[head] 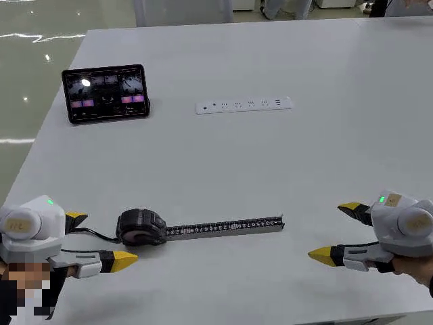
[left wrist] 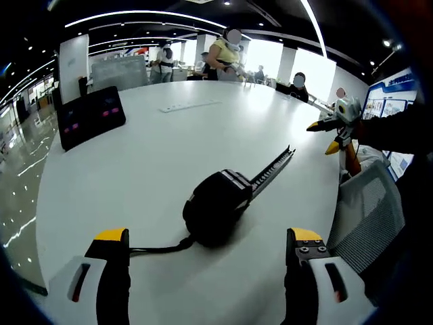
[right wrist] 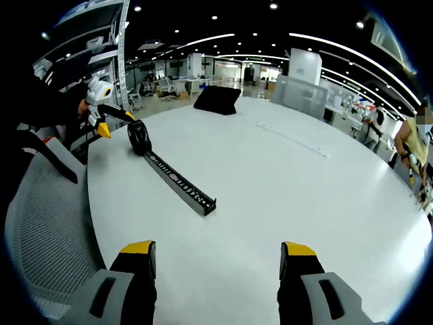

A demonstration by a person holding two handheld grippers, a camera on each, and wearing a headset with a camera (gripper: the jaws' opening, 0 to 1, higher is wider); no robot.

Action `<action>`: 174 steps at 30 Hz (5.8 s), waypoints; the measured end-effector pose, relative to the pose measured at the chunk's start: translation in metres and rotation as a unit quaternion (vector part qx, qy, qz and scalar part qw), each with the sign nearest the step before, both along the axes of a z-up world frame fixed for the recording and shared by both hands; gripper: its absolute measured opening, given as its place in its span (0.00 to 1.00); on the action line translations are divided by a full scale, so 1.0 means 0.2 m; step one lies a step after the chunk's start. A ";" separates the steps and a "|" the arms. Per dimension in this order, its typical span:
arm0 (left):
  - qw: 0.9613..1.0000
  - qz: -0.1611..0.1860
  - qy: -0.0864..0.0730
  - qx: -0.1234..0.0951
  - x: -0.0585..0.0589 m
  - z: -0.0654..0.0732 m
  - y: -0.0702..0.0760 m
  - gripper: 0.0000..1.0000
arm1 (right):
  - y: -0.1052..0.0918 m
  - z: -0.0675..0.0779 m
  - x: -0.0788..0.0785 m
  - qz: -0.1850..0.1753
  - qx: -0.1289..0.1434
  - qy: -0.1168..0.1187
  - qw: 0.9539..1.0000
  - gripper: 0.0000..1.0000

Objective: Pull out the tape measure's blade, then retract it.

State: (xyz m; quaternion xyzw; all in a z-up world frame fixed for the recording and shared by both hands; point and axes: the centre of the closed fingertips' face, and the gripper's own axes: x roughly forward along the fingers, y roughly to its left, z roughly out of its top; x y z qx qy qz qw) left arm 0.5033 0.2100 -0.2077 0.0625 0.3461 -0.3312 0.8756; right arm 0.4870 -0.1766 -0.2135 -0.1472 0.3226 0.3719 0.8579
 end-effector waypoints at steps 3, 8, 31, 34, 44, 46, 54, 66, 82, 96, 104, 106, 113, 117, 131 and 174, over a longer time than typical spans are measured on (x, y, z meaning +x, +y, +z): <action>1.000 0.007 -0.004 -0.003 -0.02 -0.01 0.01 0.97 | -0.04 0.00 -0.02 -0.013 0.013 0.004 1.000 0.76; 1.000 0.015 -0.002 -0.004 -0.04 -0.02 0.03 0.99 | -0.08 0.03 -0.07 -0.021 0.018 0.007 1.000 0.82; 0.999 0.029 -0.030 0.009 -0.11 -0.01 0.20 0.99 | -0.11 -0.04 -0.19 -0.037 0.023 0.020 0.999 0.99; 0.999 0.031 -0.031 0.006 -0.12 0.00 0.20 0.99 | -0.12 -0.05 -0.19 -0.036 0.018 0.021 0.999 0.99; 0.999 0.019 -0.025 0.012 -0.14 -0.01 0.17 0.99 | -0.16 -0.07 -0.21 -0.028 0.003 0.021 0.999 0.99; 0.999 0.018 -0.026 0.012 -0.14 -0.01 0.17 0.99 | -0.17 -0.07 -0.21 -0.028 0.000 0.019 0.999 0.99; 0.999 0.024 -0.023 0.007 -0.13 0.02 0.15 0.99 | -0.19 -0.05 -0.20 -0.031 -0.001 0.022 0.999 0.99; 0.999 0.044 -0.021 0.005 -0.09 0.03 0.10 0.99 | -0.17 0.02 -0.16 0.008 -0.019 0.030 0.999 0.99; 0.998 0.048 -0.029 -0.006 -0.05 0.08 -0.03 0.99 | -0.07 0.11 -0.03 0.092 -0.052 0.033 0.994 0.99; 0.997 0.072 -0.034 0.002 -0.02 0.07 -0.09 0.99 | 0.01 0.09 0.01 0.155 -0.081 0.039 0.984 0.99; 0.992 0.115 -0.048 -0.014 0.05 0.10 -0.14 0.99 | 0.07 0.06 0.03 0.183 -0.097 0.039 0.977 0.99; 0.991 0.124 -0.047 -0.015 0.06 0.10 -0.14 0.99 | 0.08 0.07 0.04 0.195 -0.104 0.033 0.975 0.99; 0.987 0.153 -0.048 -0.013 0.10 0.10 -0.14 0.99 | 0.13 0.11 0.11 0.218 -0.105 0.017 0.970 0.99; 0.986 0.158 -0.056 -0.005 0.12 0.09 -0.15 0.99 | 0.17 0.11 0.16 0.232 -0.107 0.010 0.967 0.99; 0.982 0.179 -0.055 0.001 0.15 0.01 -0.21 0.99 | 0.27 0.05 0.23 0.280 -0.119 0.037 0.952 0.99; 0.943 0.315 -0.100 -0.040 0.29 -0.08 -0.12 0.99 | 0.37 -0.21 0.31 0.321 -0.164 0.059 0.931 0.70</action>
